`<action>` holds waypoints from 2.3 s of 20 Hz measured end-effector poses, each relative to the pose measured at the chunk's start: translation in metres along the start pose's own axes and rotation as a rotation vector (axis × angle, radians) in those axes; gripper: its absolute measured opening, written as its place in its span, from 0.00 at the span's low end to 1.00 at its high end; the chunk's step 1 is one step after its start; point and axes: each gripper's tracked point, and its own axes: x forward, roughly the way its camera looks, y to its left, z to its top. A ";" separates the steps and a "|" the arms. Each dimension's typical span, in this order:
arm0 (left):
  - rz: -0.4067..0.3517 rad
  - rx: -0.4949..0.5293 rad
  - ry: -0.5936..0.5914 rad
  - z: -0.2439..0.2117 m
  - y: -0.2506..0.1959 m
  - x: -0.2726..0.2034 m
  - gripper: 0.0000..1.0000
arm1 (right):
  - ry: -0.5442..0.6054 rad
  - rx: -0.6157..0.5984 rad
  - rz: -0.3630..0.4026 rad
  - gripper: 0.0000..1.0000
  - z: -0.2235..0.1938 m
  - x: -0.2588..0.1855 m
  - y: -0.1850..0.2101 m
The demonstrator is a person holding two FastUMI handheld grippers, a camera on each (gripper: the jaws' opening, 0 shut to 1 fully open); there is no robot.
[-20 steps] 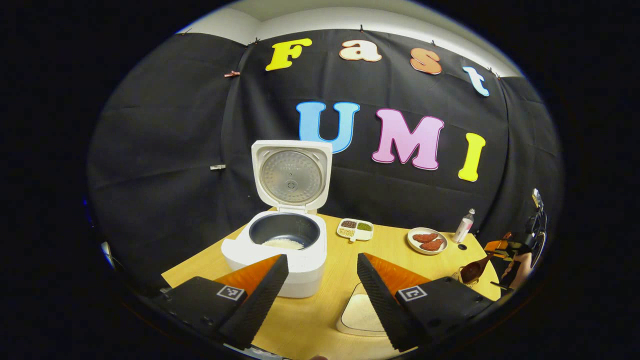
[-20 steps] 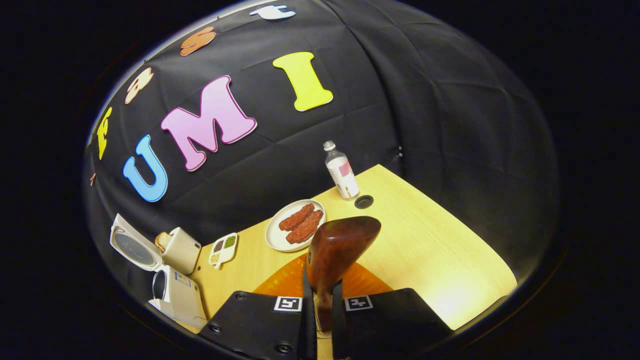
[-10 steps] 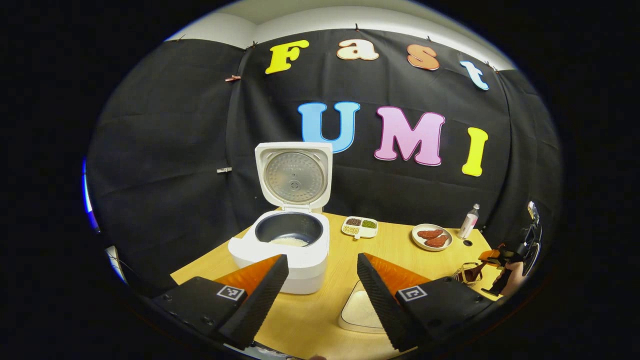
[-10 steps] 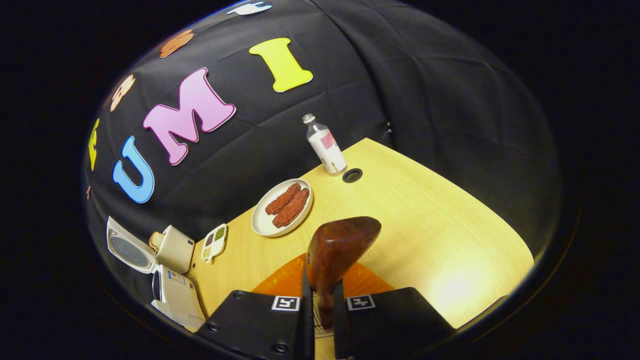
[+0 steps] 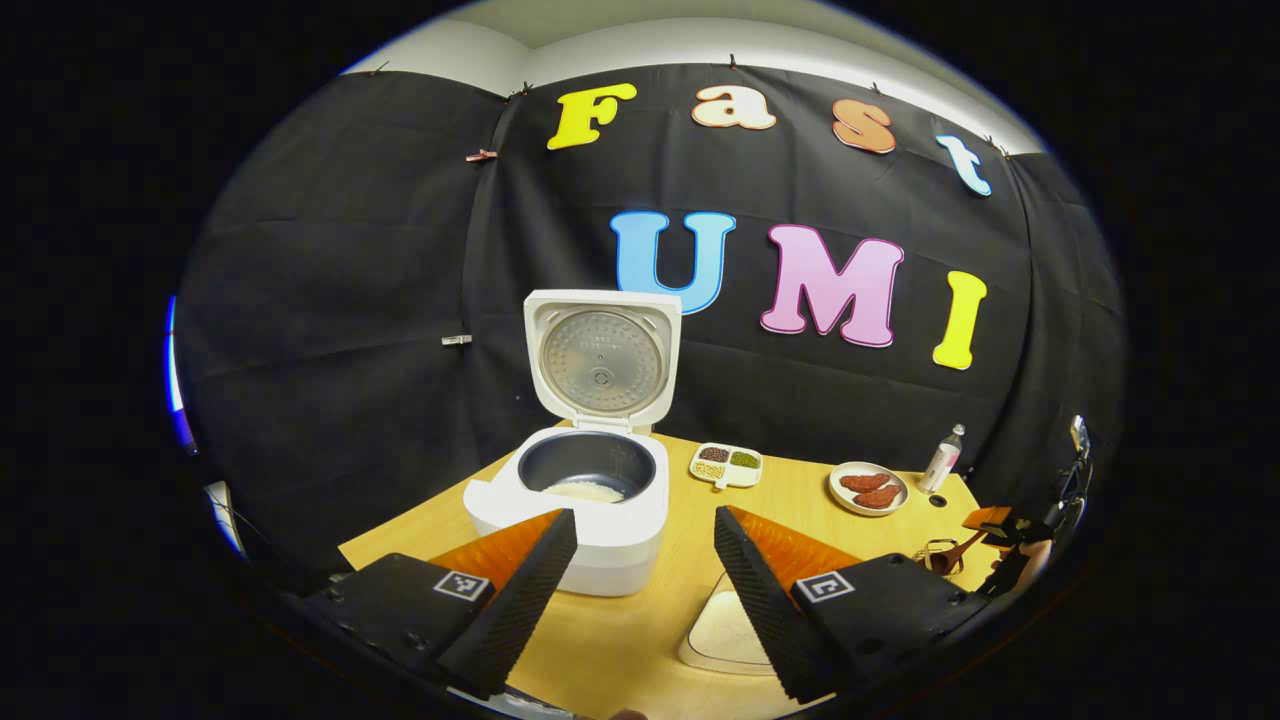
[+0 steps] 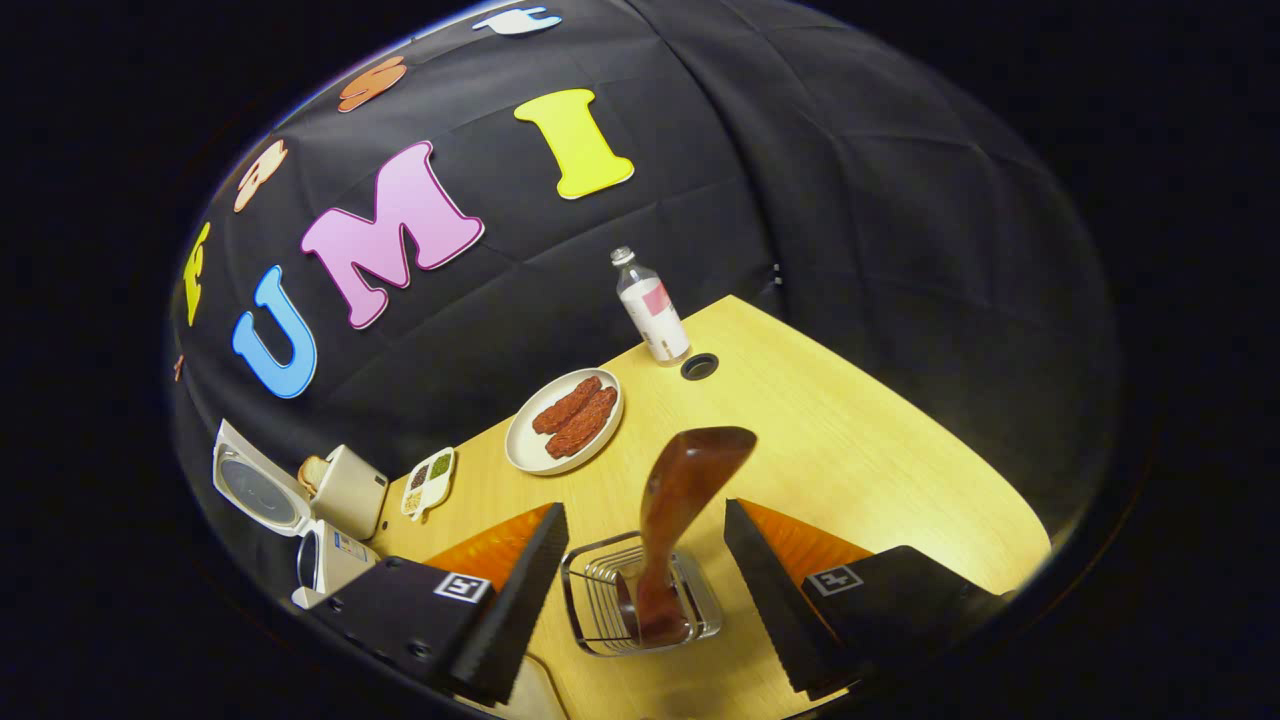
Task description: Close the left gripper, press the button to open the rice cooker; take a wooden spoon from the chopstick holder with the right hand, scoop a spoonful of rice and pour it into the rice cooker, then put the wooden spoon back into the chopstick holder.
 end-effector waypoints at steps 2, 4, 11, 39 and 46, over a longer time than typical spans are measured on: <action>0.018 -0.012 -0.003 0.010 0.012 0.008 0.95 | -0.011 -0.019 -0.028 0.98 -0.001 -0.011 -0.009; 0.026 -0.039 -0.017 0.030 0.024 0.018 0.95 | -0.017 -0.051 -0.055 0.99 -0.001 -0.023 -0.020; 0.063 0.043 -0.146 0.126 0.082 0.067 0.95 | -0.051 -0.130 -0.154 0.98 -0.002 -0.087 -0.051; -0.113 0.031 0.015 0.244 0.093 0.367 0.94 | -0.024 -0.170 -0.386 0.99 -0.066 -0.220 -0.080; -0.134 0.044 0.138 0.211 0.078 0.379 0.94 | -0.033 -0.157 -0.413 0.99 -0.063 -0.223 -0.081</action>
